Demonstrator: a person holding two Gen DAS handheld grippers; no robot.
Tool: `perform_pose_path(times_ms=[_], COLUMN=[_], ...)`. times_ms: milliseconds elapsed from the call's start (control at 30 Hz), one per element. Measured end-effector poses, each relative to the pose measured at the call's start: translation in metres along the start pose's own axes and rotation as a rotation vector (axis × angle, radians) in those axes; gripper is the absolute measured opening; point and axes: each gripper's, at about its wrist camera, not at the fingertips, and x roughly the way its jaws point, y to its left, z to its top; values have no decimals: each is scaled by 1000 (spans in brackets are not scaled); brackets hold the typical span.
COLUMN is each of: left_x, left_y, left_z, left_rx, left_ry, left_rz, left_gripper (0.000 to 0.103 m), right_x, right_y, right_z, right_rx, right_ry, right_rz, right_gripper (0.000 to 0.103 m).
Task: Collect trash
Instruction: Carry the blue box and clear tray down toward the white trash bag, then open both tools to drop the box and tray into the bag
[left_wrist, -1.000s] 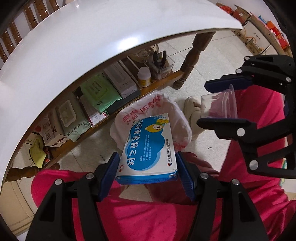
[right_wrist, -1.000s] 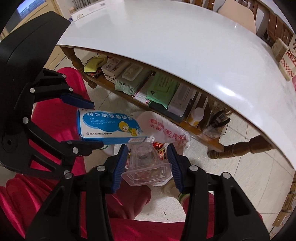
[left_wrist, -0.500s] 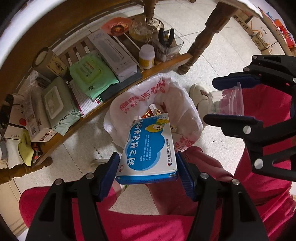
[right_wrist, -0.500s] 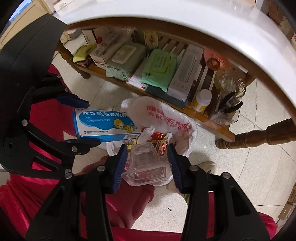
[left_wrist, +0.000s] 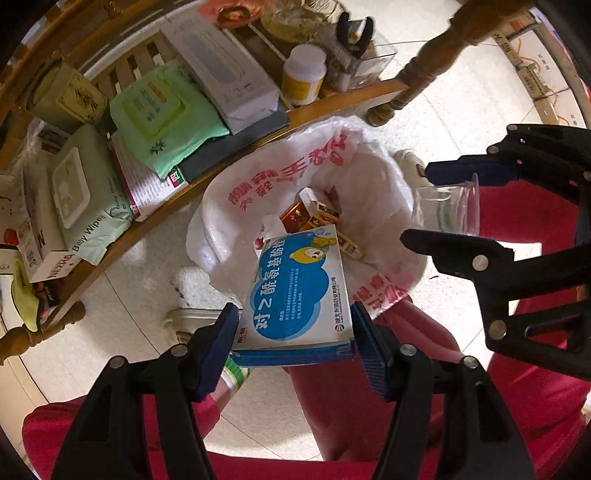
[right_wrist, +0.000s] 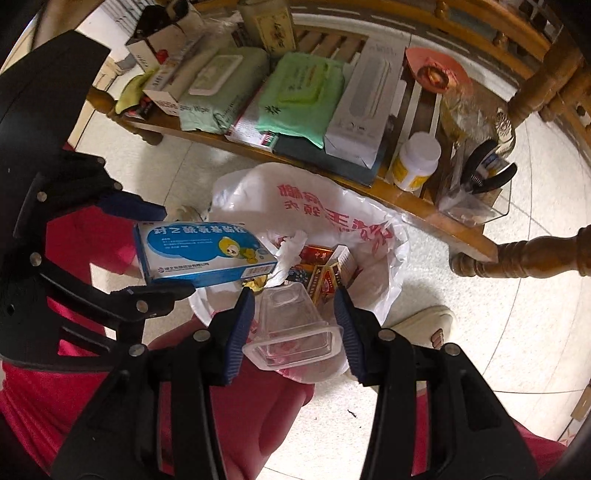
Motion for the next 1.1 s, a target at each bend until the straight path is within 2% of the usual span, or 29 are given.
perform_pose_path(times_ms=[300,733,800,867,933,1100], left_x=[32,63,71,77,77,76], left_y=[11,28,32,36,38,37], left_z=[14,28,29,29,28,29], left_rx=[-45,-124,-155,-166,-177,-179], left_ry=[47,124,172,202,207,206], left_rz=[-8,-17,-8,6,-2,20], left_gripper=[61,63,67,76,79,82], right_x=[37,73,76,78,76,74], right_y=[-12,-28,-32,-38,-41,-41], right_z=[9,10,9,8,8,9], right_rx=[24,111,128,155,177,179], right_ry=[48,129,143,146,140,132], right_rz=[-10,42,32,35,58,53], right_gripper=[45,45,60,68,69,70])
